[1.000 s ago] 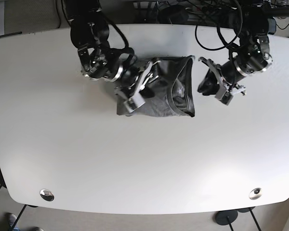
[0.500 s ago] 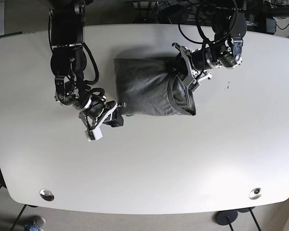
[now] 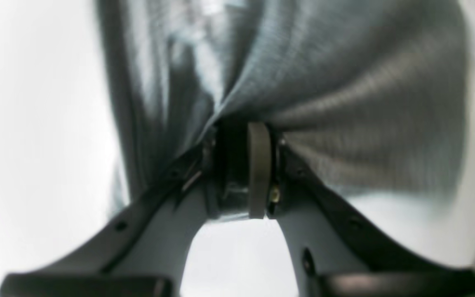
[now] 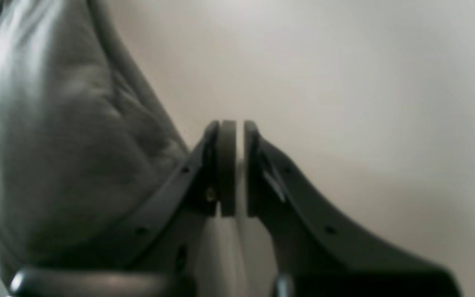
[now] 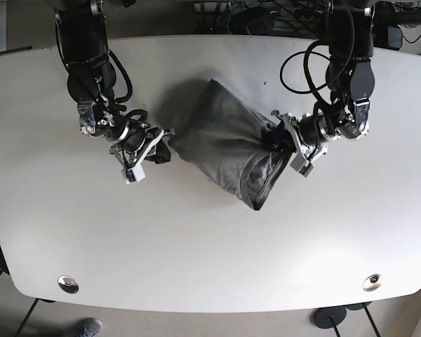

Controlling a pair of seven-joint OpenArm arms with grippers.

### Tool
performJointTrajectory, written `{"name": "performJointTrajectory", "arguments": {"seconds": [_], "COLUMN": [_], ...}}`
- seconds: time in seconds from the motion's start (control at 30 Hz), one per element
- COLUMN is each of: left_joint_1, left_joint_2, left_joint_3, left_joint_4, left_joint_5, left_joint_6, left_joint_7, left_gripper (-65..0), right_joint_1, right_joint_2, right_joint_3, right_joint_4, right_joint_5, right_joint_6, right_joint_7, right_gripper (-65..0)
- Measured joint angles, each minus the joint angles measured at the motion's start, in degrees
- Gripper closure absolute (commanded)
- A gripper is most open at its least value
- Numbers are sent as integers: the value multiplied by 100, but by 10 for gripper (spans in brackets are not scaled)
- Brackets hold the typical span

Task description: Fold the T-shirt properly

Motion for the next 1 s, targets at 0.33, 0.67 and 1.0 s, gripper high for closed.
{"name": "performJointTrajectory", "arguments": {"seconds": [0.33, 0.67, 1.0], "left_joint_1": [-1502, -1882, -619], "left_joint_2": [22, -48, 378], "left_joint_3": [850, 848, 905], "left_joint_4": [-1169, -732, 1049], "left_joint_5": [649, 649, 603], "left_joint_6": [44, 39, 2061], "left_joint_7": [-293, -299, -942], "left_gripper": [-81, -212, -254], "right_joint_1": [-638, -708, -723], "right_joint_2": [-24, -22, 184], "right_joint_3": [-162, -1478, -1329], "right_joint_4": [608, 1193, 1637], "right_joint_5": [-2, -4, 37], "right_joint_6": [-61, -87, -66], "right_joint_7": [79, 28, -11], "right_gripper": [-24, -24, -24]}}
